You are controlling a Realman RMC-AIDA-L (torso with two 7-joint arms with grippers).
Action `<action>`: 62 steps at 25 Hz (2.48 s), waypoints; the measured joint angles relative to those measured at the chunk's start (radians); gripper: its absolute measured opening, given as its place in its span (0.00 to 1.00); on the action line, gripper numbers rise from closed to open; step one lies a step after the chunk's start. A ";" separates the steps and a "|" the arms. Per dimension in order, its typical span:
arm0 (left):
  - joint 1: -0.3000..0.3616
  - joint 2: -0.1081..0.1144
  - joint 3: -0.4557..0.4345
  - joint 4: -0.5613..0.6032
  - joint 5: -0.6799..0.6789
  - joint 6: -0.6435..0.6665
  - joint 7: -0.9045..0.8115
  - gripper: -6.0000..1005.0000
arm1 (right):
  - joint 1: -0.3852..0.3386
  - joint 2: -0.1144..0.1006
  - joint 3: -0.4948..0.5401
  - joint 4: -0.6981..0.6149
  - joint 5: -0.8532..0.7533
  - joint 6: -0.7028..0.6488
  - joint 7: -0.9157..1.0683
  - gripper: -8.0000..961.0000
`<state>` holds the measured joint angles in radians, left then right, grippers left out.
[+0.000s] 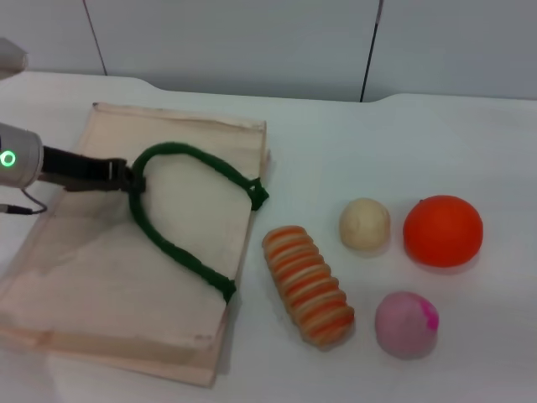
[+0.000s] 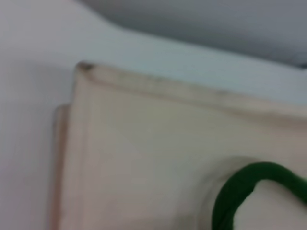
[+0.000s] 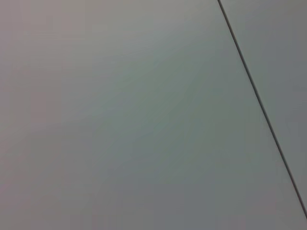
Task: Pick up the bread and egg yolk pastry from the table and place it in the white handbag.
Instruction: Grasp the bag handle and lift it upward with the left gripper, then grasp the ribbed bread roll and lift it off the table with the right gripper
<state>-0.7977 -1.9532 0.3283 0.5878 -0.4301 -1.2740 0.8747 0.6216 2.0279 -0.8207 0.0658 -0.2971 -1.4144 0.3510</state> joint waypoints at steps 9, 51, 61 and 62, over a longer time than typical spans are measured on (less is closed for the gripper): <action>0.053 0.006 -0.002 0.018 -0.302 -0.109 0.196 0.13 | -0.006 0.000 -0.007 -0.003 -0.002 0.001 0.001 0.89; 0.196 0.078 -0.003 -0.070 -0.828 -0.335 0.459 0.12 | -0.066 0.015 -0.356 -0.966 -1.465 0.147 1.239 0.88; 0.206 0.078 0.011 -0.071 -0.817 -0.322 0.457 0.13 | -0.194 0.013 -0.682 -1.376 -1.720 0.243 1.679 0.88; 0.208 0.078 0.012 -0.071 -0.811 -0.322 0.457 0.13 | -0.197 0.012 -0.710 -1.404 -1.755 0.247 1.717 0.88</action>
<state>-0.5899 -1.8756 0.3398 0.5169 -1.2408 -1.5956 1.3315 0.4247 2.0402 -1.5304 -1.3385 -2.0522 -1.1675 2.0677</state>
